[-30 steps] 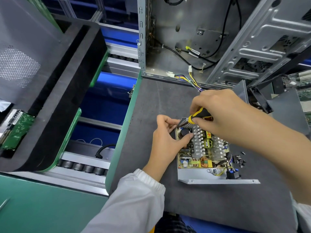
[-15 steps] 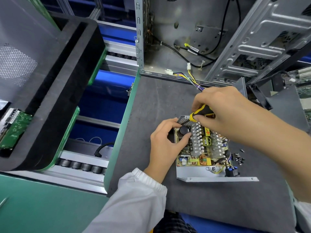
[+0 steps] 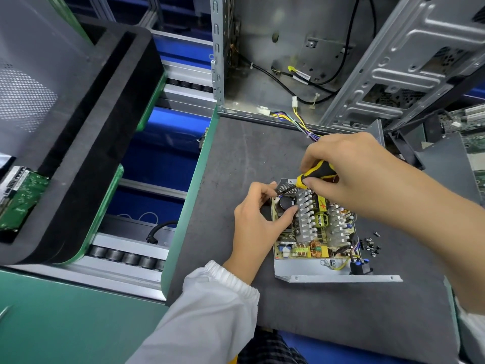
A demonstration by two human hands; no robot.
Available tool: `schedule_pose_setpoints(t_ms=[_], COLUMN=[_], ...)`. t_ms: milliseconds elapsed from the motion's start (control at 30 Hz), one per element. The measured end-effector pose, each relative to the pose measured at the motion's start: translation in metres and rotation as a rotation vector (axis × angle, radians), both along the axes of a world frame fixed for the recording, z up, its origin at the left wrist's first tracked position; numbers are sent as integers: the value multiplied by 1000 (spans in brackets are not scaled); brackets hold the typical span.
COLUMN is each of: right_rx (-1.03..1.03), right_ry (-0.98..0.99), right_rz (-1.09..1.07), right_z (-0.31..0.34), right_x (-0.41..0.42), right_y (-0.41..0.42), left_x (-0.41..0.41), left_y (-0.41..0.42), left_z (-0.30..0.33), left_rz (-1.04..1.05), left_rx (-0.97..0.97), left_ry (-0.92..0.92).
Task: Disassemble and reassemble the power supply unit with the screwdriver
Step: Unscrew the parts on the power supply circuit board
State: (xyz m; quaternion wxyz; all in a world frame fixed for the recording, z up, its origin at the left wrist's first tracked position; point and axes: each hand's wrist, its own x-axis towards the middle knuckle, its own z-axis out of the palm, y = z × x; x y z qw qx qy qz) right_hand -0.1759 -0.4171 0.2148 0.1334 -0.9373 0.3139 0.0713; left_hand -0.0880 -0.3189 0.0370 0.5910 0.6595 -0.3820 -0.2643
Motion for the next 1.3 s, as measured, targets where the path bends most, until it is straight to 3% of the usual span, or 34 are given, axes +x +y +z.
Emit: schedule_pose_setpoints(t_ms=[833, 1300], right_rx=[-2, -4], right_ry=[-1, -27], right_rz=[19, 60], right_z=[-5, -6], right_x=[2, 1], right_y=[-5, -6], left_x=[1, 2], left_y=[-2, 3], left_z=[-1, 2], left_rz=[19, 69], left_rx=[11, 7], left_ry=[95, -122])
